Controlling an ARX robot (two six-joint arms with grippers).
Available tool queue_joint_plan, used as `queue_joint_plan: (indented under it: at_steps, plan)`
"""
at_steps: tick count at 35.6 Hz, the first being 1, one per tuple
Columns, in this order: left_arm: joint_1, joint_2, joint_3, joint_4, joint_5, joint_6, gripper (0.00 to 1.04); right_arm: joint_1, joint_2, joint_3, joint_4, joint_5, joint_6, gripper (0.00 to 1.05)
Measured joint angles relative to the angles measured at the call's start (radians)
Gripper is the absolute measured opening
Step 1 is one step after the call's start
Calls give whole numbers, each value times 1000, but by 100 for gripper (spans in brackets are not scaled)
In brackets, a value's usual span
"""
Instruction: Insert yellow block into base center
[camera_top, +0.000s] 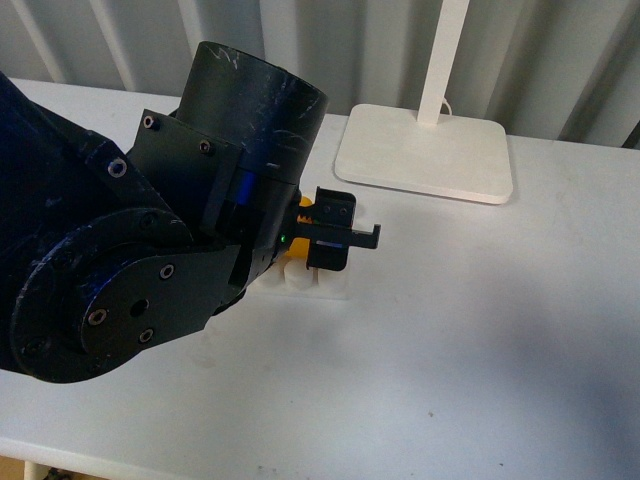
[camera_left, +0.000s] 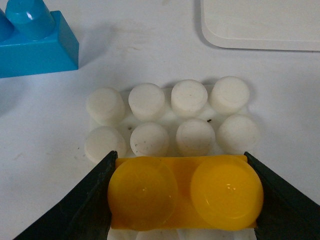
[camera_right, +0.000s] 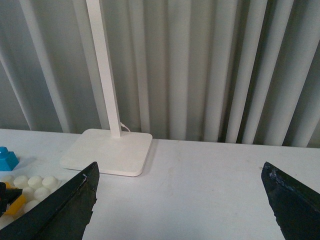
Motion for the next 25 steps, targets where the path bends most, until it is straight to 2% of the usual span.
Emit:
queue_joint_plan:
  at_steps: [25]
  plan:
    - [18,48,-13,50,21,-59,65,0,0,0,0,0,0,95]
